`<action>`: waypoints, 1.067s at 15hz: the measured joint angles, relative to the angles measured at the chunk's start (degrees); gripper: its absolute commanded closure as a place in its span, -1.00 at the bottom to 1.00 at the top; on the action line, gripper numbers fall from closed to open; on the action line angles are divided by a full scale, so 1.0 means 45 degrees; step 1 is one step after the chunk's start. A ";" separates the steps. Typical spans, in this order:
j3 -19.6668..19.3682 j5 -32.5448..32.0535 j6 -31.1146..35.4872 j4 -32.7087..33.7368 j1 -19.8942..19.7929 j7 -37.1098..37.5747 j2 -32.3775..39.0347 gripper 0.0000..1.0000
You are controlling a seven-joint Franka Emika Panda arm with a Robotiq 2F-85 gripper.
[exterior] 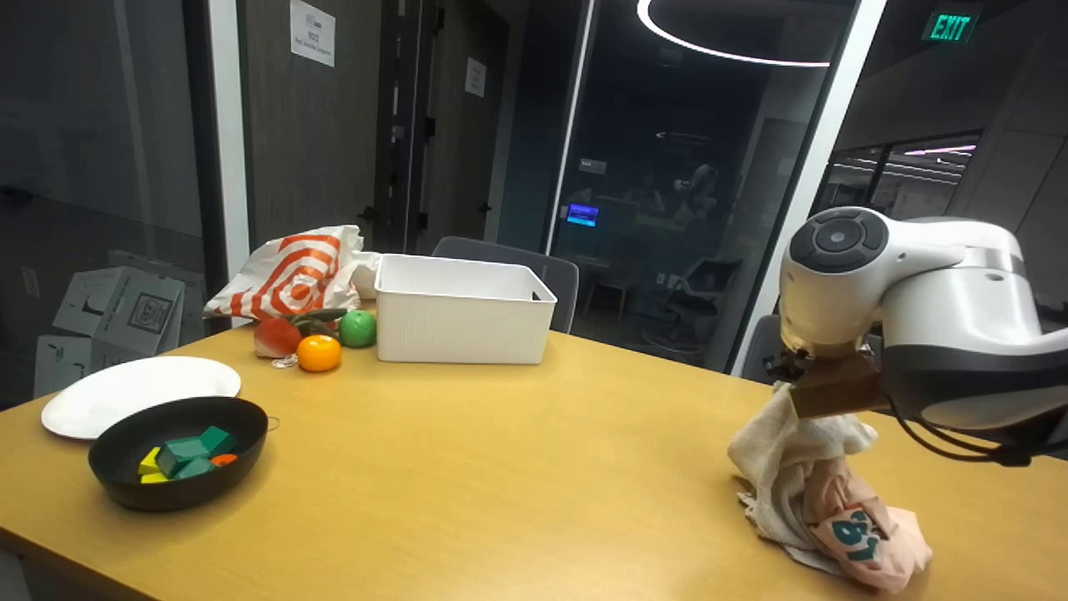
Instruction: Move the white towel to the left
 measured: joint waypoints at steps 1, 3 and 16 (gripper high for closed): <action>0.0165 -0.0261 0.0053 0.0144 0.0100 0.0139 -0.0172 0.83; 0.0493 -0.0363 0.0599 0.0467 0.0279 0.0478 -0.0389 0.84; 0.1489 0.1876 0.3987 0.1837 0.1000 -0.0236 0.1030 0.81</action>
